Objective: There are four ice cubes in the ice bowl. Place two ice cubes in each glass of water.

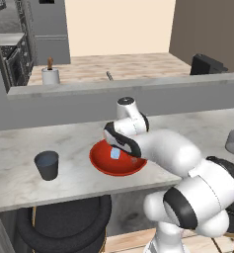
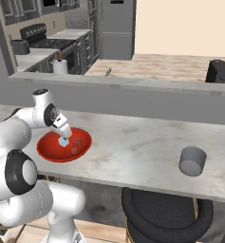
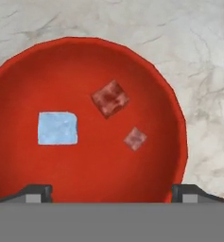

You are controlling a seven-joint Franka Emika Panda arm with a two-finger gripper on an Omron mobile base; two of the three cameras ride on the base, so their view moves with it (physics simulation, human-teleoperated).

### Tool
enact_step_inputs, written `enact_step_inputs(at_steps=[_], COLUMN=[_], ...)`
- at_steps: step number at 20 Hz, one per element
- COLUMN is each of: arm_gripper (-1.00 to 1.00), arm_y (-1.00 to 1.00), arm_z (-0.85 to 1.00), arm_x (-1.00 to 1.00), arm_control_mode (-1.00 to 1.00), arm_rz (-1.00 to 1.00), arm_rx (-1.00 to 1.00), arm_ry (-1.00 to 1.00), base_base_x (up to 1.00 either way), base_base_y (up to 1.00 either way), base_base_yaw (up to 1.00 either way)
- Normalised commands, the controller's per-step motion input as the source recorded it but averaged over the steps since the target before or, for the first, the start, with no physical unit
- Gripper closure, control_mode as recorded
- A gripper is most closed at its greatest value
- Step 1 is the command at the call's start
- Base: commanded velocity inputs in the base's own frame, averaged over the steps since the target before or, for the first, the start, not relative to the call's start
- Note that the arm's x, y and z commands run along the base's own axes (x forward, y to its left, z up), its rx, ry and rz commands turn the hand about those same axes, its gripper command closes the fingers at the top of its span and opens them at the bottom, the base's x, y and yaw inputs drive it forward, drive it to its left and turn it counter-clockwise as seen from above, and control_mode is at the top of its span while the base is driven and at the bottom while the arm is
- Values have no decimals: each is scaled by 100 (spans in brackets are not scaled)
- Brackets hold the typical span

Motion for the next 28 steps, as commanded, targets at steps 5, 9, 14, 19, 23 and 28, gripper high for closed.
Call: enact_step_inputs(at_steps=[5, 9, 14, 19, 23, 28], arm_gripper=[-100, -100, -100, -100, -100, -100], arm_y=[22, 29, 3, -2, -8, 0], arm_z=[-31, -30, -24, -29, -33, -22], arm_x=[64, 44, 1, 0, 0, 5], arm_control_mode=[-100, -100, -100, -100, -100, -100], arm_rz=[10, 6, 0, 0, 0, 0], arm_rx=[0, 0, 0, 0, 0, 0], arm_ry=[12, 11, 0, -1, 0, -5], base_base_x=[0, 0, 0, 0, 0, 0], base_base_y=[0, 0, 0, 0, 0, 0], base_base_yaw=[0, 0, 0, 0, 0, 0])
